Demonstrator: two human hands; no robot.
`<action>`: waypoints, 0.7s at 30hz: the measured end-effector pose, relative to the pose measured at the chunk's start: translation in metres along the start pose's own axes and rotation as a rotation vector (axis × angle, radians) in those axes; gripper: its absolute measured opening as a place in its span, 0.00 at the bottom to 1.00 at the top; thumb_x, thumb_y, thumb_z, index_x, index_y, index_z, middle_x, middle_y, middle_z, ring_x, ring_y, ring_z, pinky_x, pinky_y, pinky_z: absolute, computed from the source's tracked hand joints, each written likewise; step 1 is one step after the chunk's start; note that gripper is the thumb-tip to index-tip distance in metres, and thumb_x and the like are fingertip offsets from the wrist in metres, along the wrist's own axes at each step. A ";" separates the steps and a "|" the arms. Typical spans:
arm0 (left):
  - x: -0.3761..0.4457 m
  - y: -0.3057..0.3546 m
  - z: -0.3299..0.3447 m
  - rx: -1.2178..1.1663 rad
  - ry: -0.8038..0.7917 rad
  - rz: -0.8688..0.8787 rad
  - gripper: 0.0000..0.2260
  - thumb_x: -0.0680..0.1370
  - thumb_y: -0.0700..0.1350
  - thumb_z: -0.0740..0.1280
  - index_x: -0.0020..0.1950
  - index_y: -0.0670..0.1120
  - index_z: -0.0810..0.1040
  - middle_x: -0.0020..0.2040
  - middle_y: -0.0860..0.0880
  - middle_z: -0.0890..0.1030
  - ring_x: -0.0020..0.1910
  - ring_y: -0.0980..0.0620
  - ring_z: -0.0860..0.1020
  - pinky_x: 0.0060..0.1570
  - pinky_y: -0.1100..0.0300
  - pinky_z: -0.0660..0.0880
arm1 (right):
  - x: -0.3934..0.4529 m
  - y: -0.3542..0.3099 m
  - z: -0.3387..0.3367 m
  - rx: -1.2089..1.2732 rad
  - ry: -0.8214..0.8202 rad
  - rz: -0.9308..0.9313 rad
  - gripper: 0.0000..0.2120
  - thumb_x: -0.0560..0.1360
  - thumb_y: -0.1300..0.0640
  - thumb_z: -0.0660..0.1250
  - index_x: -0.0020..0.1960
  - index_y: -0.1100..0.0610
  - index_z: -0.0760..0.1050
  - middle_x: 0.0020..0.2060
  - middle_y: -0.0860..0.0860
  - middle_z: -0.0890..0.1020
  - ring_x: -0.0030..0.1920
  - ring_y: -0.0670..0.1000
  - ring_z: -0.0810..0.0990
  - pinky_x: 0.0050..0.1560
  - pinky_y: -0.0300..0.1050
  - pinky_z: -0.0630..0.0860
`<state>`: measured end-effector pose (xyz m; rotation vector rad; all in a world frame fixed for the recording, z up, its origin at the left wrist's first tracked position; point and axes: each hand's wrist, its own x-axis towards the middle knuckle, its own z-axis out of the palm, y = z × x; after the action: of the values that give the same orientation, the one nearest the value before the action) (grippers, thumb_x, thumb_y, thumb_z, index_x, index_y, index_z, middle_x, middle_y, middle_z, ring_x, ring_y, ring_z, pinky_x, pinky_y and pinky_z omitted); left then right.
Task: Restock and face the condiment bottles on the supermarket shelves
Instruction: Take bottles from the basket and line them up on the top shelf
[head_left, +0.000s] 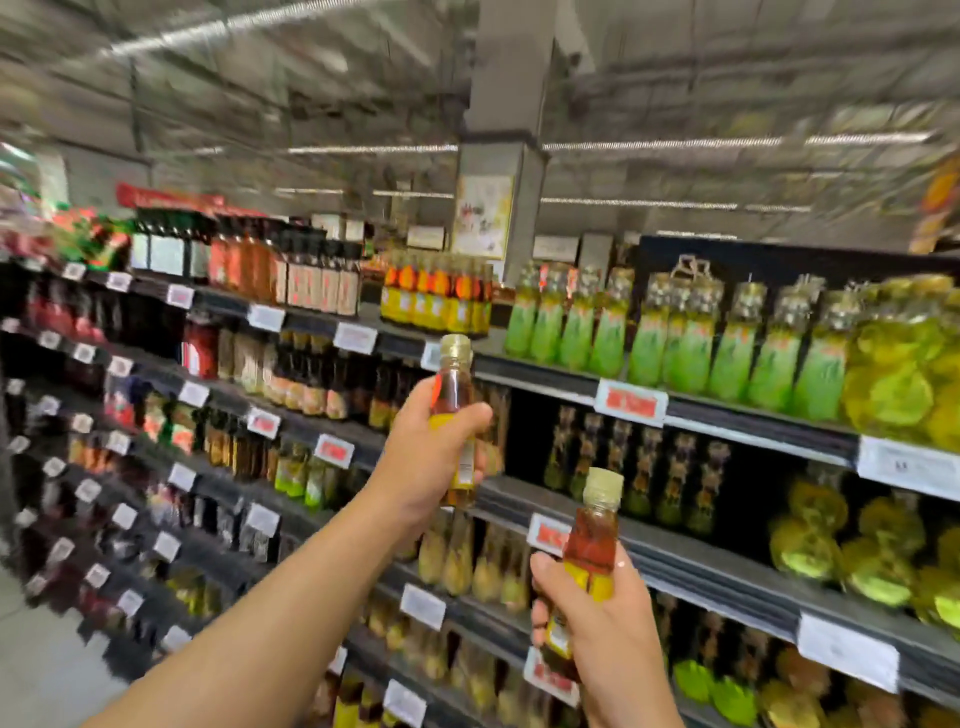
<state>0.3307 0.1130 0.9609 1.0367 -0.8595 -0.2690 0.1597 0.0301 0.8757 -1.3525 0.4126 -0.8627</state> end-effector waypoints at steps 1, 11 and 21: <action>0.008 0.010 -0.010 0.053 0.009 0.028 0.10 0.77 0.42 0.73 0.53 0.48 0.74 0.37 0.47 0.78 0.30 0.49 0.77 0.28 0.55 0.75 | 0.004 -0.005 0.010 0.005 -0.002 -0.001 0.17 0.73 0.65 0.77 0.57 0.61 0.74 0.30 0.61 0.78 0.27 0.57 0.76 0.27 0.47 0.75; 0.103 0.037 -0.083 0.164 -0.025 0.077 0.20 0.79 0.45 0.72 0.68 0.48 0.71 0.34 0.47 0.79 0.32 0.50 0.77 0.54 0.46 0.72 | 0.078 -0.031 0.096 -0.036 -0.088 -0.124 0.16 0.72 0.63 0.78 0.53 0.59 0.73 0.29 0.59 0.77 0.28 0.58 0.76 0.29 0.49 0.76; 0.207 -0.012 -0.138 0.170 0.027 0.117 0.18 0.74 0.49 0.73 0.62 0.50 0.74 0.35 0.49 0.80 0.31 0.48 0.76 0.40 0.53 0.74 | 0.204 -0.028 0.167 -0.043 -0.199 -0.166 0.19 0.67 0.50 0.77 0.54 0.51 0.75 0.33 0.57 0.80 0.31 0.55 0.79 0.32 0.46 0.77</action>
<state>0.5696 0.0773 1.0221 1.1399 -0.9270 -0.0841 0.4002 -0.0081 0.9809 -1.5121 0.1669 -0.8493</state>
